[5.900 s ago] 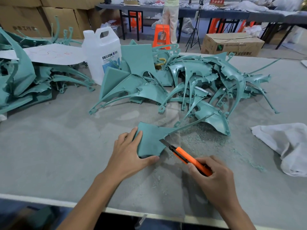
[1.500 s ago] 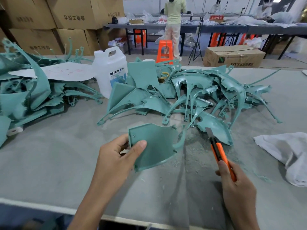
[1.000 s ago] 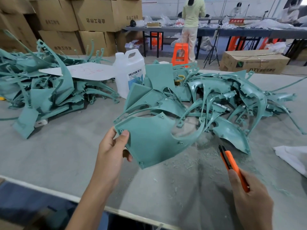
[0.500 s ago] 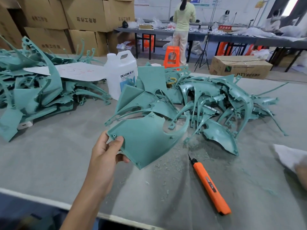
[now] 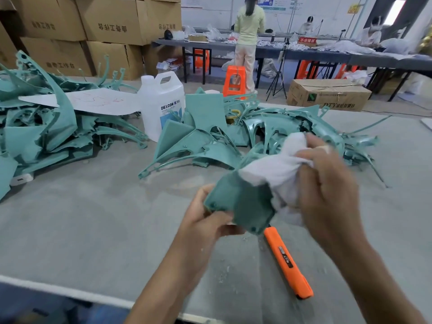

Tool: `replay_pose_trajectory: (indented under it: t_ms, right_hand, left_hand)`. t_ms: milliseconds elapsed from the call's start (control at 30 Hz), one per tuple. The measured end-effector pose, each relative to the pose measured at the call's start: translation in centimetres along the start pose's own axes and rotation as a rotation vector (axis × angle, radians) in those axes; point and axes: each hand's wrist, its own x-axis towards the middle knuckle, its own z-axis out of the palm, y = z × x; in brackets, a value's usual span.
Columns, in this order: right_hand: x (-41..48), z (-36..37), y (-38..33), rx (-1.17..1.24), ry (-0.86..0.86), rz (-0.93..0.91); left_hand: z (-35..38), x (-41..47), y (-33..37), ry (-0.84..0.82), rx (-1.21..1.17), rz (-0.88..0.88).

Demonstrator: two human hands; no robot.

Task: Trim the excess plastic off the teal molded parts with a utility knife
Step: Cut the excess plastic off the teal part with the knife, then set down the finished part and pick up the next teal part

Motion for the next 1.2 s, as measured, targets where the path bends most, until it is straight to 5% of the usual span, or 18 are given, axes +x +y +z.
replay_pose_trajectory:
  t_ms: [100, 167, 300, 367, 533, 633, 733, 833, 900, 1000, 1200]
  right_hand:
    - [-3.6, 4.8, -4.5, 0.229, -0.329, -0.143]
    - [-4.3, 5.4, -4.5, 0.271, -0.4, -0.312]
    - [-1.1, 5.3, -1.1, 0.03, -0.197, -0.069]
    - [-1.1, 5.5, -1.3, 0.135, -0.22, 0.064]
    - [-4.4, 6.1, -2.0, 0.18, -0.286, -0.251]
    - [-1.6, 5.2, 0.4, 0.16, -0.031, 0.105]
    - [0.1, 4.3, 2.7, 0.423, 0.223, 0.53]
    - [-0.5, 3.7, 2.5, 1.09, 0.05, 0.778]
    - [-1.5, 3.3, 1.6, 1.384, -0.194, 0.922]
    - [-3.2, 3.8, -0.6, 1.251, -0.391, 0.776]
    - [-4.6, 7.0, -3.1, 0.626, -0.18, 0.261]
  left_hand:
    - [1.4, -0.8, -0.7, -0.094, 0.015, -0.024]
    - [0.7, -1.2, -0.8, -0.062, -0.042, -0.089]
    - [0.6, -1.4, -0.7, -0.089, -0.143, -0.078]
    - [0.8, -1.3, -1.1, -0.121, -0.197, -0.072]
    - [-0.2, -0.9, -0.7, -0.034, -0.321, -0.014]
    - [-0.2, -1.0, 0.0, -0.104, -0.175, 0.021]
    - [-1.0, -1.0, 0.2, -0.113, -0.293, 0.01]
    - [-0.8, -0.5, -0.1, -0.065, -0.207, 0.036]
    - [-0.4, 0.0, -0.7, 0.062, 0.077, 0.096]
    - [0.3, 0.3, -1.6, 0.051, 0.4, 0.216]
    - [2.6, -0.9, -0.5, -0.152, -0.224, 0.094]
